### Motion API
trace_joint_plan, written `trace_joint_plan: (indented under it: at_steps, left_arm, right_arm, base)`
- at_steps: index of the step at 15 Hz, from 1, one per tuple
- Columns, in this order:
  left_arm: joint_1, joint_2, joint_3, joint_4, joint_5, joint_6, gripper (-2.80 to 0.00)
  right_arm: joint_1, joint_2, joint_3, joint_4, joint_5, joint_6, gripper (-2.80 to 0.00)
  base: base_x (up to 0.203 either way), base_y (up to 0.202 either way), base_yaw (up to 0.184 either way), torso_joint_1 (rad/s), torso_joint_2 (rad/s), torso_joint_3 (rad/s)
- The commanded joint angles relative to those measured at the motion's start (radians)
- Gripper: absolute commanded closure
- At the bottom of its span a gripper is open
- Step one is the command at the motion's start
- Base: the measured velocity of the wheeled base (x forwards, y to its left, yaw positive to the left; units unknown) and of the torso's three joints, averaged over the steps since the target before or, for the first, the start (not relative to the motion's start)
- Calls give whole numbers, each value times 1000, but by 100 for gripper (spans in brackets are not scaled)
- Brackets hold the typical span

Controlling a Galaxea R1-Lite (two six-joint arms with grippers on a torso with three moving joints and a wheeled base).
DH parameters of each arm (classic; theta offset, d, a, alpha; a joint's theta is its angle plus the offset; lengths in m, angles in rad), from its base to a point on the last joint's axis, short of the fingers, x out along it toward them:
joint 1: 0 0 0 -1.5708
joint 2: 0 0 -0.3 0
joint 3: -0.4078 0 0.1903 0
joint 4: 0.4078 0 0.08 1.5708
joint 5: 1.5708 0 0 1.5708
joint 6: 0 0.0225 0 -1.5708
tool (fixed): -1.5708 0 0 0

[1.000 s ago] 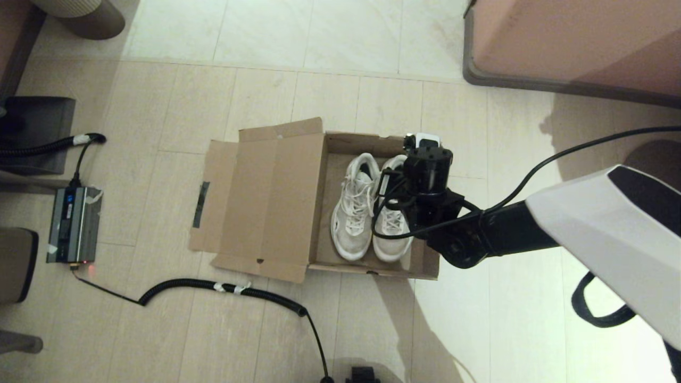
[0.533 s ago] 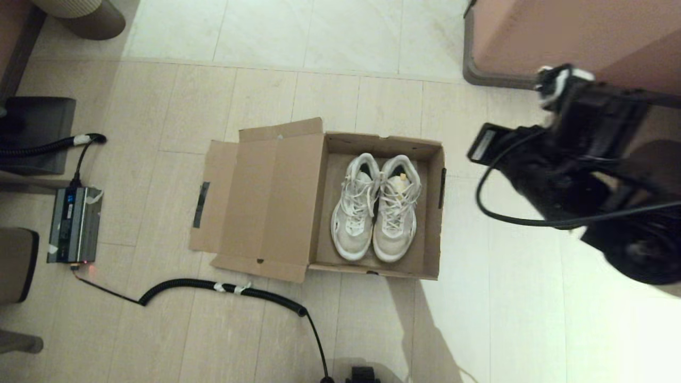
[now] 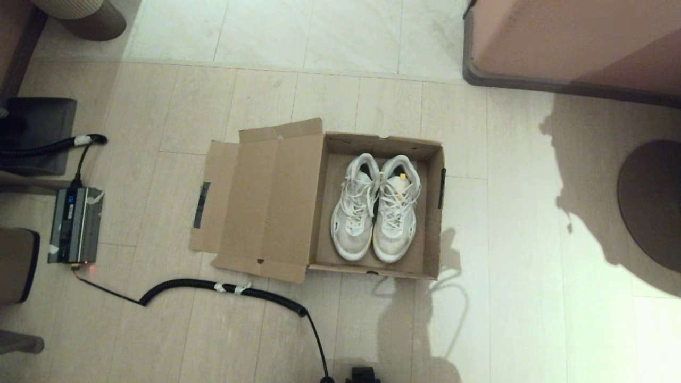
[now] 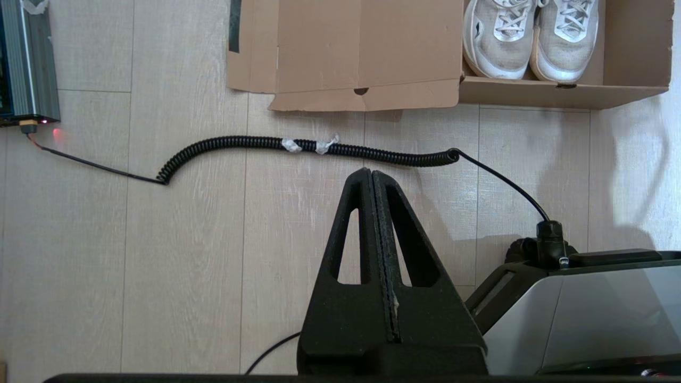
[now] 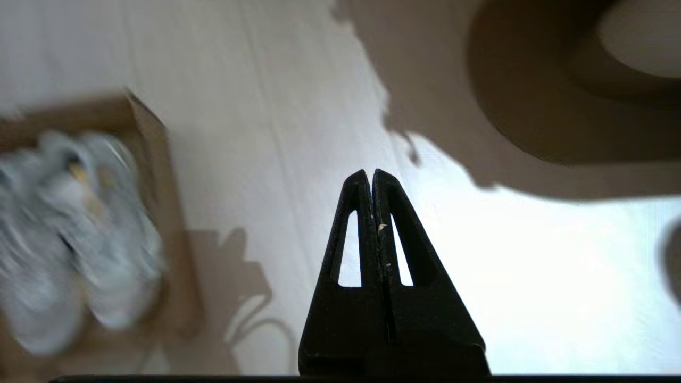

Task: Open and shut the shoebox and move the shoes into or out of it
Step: Close the shoe box

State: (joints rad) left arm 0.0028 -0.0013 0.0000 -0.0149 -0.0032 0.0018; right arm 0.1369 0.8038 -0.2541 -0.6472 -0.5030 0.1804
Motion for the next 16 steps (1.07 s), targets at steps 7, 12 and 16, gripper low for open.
trace_joint_plan:
  at_steps: [7, 12, 16]
  left_arm:
    - [0, 1, 6, 0, 0, 1, 0]
    - [0, 1, 6, 0, 0, 1, 0]
    - [0, 1, 6, 0, 0, 0, 0]
  right_arm:
    - [-68, -533, 257, 492, 395, -305, 0]
    - [-85, -526, 241, 689, 520, -234, 0]
    - [-109, -458, 236, 699, 501, -195, 0]
  base:
    - [0, 0, 0, 0, 0, 0]
    - [0, 0, 0, 0, 0, 0]
    - [0, 0, 0, 0, 0, 0]
